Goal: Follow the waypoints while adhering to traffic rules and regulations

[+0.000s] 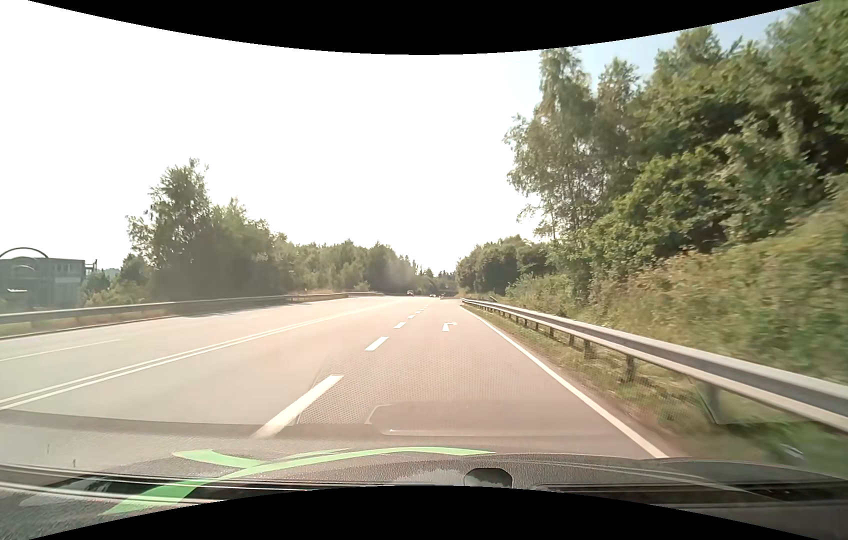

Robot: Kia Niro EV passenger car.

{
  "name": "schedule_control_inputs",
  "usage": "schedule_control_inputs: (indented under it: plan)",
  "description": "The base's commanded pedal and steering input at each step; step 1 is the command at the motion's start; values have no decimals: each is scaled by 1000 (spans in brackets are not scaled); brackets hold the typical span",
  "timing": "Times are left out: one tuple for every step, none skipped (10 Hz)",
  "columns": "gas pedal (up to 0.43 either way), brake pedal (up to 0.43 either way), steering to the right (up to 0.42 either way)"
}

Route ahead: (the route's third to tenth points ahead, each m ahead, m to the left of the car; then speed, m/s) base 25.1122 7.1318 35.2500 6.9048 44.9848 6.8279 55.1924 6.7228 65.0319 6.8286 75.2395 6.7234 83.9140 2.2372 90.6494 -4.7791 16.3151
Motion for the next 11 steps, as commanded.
schedule_control_inputs:
  plan:
    - [0, 140, -8]
    - [0, 152, -8]
    - [0, 159, -7]
    - [0, 165, -7]
    - [0, 171, -5]
    - [0, 171, -4]
    - [0, 171, -3]
    - [0, 171, -3]
    - [0, 171, -3]
    - [0, 165, -3]
    - [0, 152, -3]
